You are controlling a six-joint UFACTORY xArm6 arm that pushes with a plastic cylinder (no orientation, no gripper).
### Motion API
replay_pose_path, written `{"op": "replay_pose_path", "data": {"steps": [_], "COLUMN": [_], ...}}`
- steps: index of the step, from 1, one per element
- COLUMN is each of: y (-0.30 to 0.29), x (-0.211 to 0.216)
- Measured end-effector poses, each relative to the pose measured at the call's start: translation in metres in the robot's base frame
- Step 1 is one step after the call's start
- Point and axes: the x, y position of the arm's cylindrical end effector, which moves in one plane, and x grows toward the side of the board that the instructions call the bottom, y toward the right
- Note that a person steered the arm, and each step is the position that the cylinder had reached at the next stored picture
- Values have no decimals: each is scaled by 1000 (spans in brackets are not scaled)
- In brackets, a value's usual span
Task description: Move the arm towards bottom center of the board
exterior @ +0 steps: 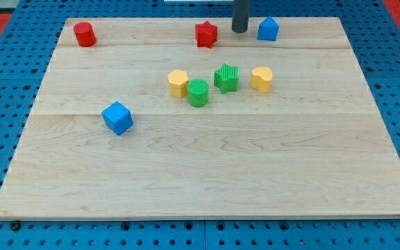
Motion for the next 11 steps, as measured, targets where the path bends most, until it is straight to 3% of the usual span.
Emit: {"op": "replay_pose_path", "data": {"steps": [1, 4, 5, 6, 7, 11], "y": [42, 26, 27, 67, 87, 70], "x": [17, 40, 109, 128, 128, 106]}}
